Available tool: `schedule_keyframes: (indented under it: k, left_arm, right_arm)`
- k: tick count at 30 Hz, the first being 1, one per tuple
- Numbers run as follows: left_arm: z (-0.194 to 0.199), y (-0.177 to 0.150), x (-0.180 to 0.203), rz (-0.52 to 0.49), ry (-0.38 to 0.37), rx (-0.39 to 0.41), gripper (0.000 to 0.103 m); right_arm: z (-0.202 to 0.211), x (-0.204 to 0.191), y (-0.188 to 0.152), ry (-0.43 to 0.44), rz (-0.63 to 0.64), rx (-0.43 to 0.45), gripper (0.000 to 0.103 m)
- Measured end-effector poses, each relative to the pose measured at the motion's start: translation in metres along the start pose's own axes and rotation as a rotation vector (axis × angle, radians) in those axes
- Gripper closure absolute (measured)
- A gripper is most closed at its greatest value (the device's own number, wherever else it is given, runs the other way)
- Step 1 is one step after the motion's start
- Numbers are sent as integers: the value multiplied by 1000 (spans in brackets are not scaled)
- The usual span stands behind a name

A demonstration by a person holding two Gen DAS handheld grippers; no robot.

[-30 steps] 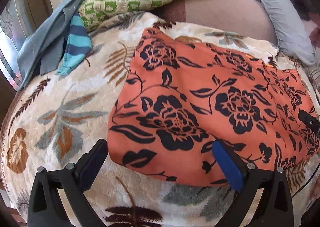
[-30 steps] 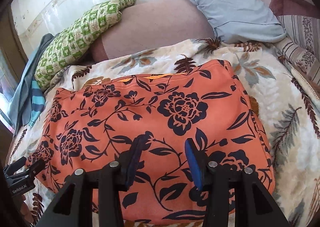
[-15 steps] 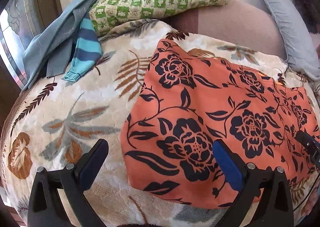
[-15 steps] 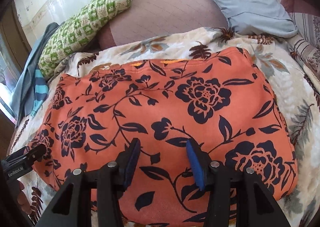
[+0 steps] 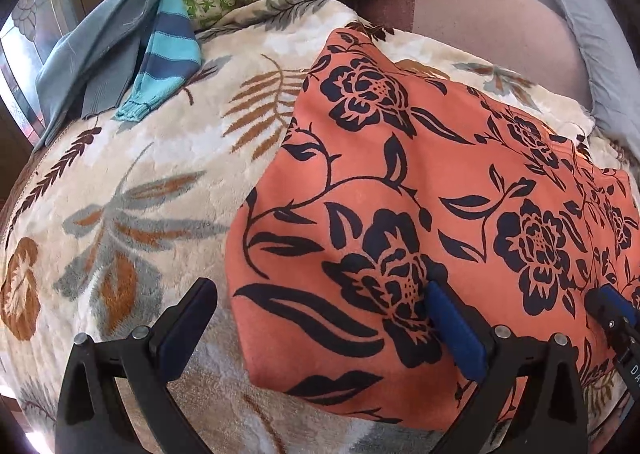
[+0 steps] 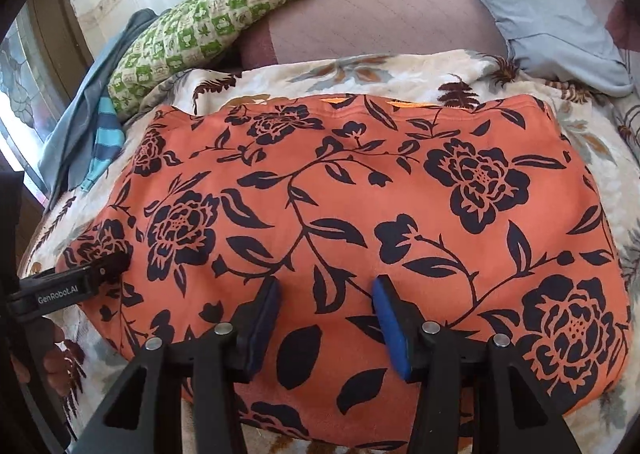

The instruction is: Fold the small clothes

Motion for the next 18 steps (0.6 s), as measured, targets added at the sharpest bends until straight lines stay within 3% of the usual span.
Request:
schedule_keyframes:
  k: [9,15,18]
  left_arm:
    - [17,19,4,-55,20,93,0]
    - [23,22,5,-60,15,112,0]
    - [24,22,5,-61,16,115,0]
  right_arm:
    - [6,4,6,3,-24,19,51]
    - [30,39,32,-72,-86,131,51]
    - [34,60,38,-115,-131,136,51]
Point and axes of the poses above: each gripper's, at about its wrist camera, not at the fingertips, and z roughly against the way its jaws point, x to its right, y to its top, the point moved 8 cm from there along -z, roughly the way its jaws point, and after that the axes turned 8 degrees about x, right-handed, at the moved point
